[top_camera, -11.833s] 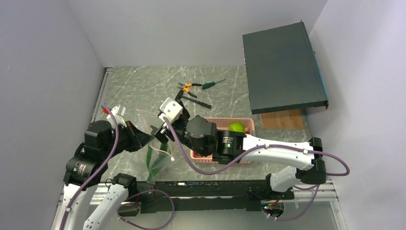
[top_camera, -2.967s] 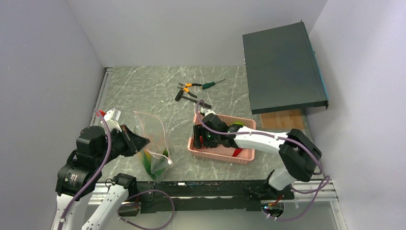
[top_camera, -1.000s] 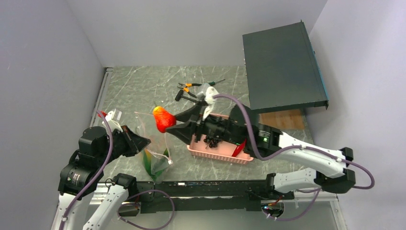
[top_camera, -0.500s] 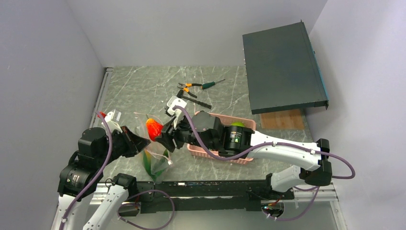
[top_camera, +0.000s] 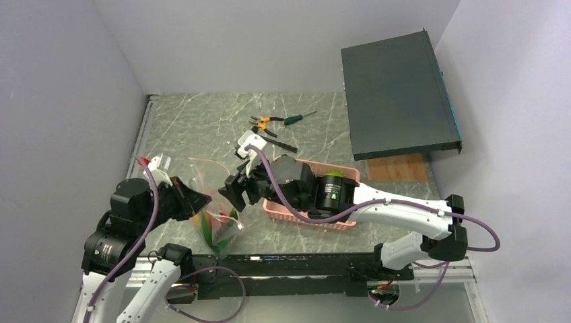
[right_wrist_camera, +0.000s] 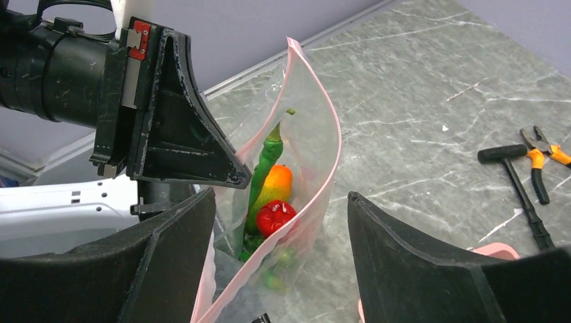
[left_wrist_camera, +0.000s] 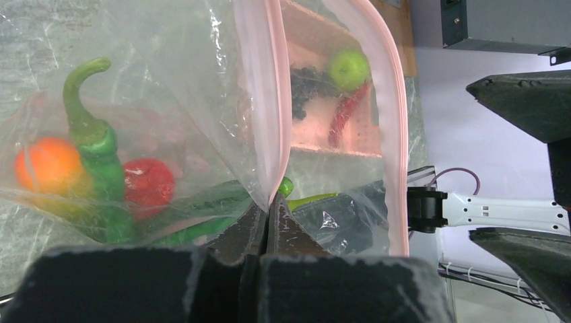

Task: Place the food in the zip-top bag and seal the zipper
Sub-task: Place the fake fruit in the zipper food storage bag, then pick up the fake fruit from the bin.

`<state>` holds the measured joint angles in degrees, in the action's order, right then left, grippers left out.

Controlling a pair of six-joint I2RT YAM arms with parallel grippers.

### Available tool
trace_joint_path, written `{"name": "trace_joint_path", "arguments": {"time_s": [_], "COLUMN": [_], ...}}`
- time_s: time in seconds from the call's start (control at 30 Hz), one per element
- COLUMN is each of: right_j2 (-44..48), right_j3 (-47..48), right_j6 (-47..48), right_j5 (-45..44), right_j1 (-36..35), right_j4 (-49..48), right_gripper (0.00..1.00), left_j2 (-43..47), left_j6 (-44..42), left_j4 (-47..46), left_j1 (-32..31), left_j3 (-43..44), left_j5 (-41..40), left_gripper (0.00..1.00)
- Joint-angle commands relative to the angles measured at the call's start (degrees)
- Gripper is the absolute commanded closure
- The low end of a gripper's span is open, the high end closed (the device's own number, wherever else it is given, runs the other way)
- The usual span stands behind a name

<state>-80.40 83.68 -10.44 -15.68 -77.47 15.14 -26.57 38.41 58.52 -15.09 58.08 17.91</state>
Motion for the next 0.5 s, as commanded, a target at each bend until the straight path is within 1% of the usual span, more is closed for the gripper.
{"name": "trace_joint_path", "arguments": {"time_s": [0.0, 0.3, 0.47], "right_j2": [3.80, 8.95, 12.32], "right_j3": [-0.04, -6.01, -8.57], "right_j6": [1.23, 2.23, 6.22], "right_j5": [-3.60, -8.85, -16.24], "right_j1": [-0.27, -0.19, -0.14], "right_j4": [-0.72, -3.49, -5.71], "right_gripper": [0.27, 0.28, 0.25], "left_j2": [-1.58, -1.73, -3.09], "left_j6": [-0.42, -0.33, -1.80], "left_j4": [-1.15, -2.07, -0.26], "left_j1": [-0.29, -0.28, -0.27], "left_j3": [1.73, 0.27, 1.61], "left_j5": [0.15, 0.98, -0.22], "left_gripper": [1.00, 1.00, 1.00]}}
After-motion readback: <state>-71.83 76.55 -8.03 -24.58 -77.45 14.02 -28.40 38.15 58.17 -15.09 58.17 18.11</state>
